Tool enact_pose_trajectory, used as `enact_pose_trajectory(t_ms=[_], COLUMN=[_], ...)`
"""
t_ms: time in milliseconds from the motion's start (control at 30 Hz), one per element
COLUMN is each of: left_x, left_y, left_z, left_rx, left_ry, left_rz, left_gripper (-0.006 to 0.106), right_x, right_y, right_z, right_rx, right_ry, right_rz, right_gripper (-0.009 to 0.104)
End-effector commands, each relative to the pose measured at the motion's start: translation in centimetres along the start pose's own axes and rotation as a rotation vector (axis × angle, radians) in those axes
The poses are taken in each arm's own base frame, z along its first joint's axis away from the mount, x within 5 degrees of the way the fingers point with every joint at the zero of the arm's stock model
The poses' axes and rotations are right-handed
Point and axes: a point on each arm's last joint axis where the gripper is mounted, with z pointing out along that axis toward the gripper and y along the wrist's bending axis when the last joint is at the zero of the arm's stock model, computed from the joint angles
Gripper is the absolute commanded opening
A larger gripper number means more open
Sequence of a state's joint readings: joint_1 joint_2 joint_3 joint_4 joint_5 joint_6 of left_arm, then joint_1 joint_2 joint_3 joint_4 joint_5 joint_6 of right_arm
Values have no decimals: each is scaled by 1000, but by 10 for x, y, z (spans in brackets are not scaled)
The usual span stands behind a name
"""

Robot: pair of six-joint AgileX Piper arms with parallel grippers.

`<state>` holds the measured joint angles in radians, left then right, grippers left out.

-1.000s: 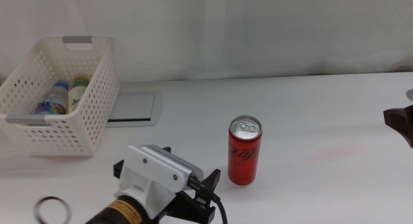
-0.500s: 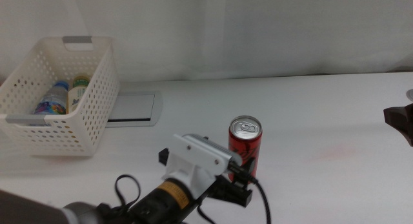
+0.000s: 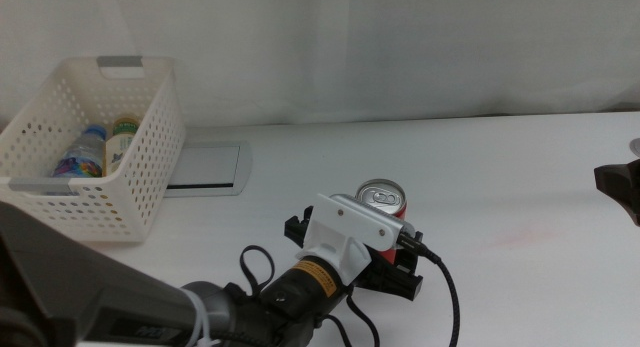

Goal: Use arms to grab the bottles and put them into the dustbin to the left of the table.

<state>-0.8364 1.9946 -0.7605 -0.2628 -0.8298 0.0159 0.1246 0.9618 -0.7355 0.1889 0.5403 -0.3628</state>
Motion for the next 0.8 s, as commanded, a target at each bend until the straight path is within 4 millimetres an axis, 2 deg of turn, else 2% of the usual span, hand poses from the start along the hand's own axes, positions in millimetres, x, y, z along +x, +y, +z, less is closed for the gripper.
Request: enact_pose_trajectory(t_ms=[0, 133, 267, 333, 367, 567, 767], left_x=[1, 0, 0, 0, 0, -8, -50], left_y=[-1, -2, -2, -2, -2, 6, 34], left_z=[7, 11, 11, 11, 11, 11, 3], left_rx=[-4, -8, -8, -8, -8, -30, -98], left_ry=[4, 12, 16, 16, 16, 0, -45], left_rz=[-22, -30, -20, -15, -8, -19, -30], left_gripper=[89, 84, 37, 4, -2, -3, -3], right_x=[-2, -3, -3, -4, -4, -6, -8], right_y=[-2, -2, -2, -2, -2, -3, -3], right_z=[-3, -3, -3, -3, -3, -3, -4], right_rx=[11, 13, 16, 17, 19, 26, 33], right_ry=[-17, -22, -30, -36, -40, -58, -81], right_rz=[-4, -4, -4, -5, -5, -5, -6], right_gripper=[103, 103, 103, 103, 103, 103, 103])
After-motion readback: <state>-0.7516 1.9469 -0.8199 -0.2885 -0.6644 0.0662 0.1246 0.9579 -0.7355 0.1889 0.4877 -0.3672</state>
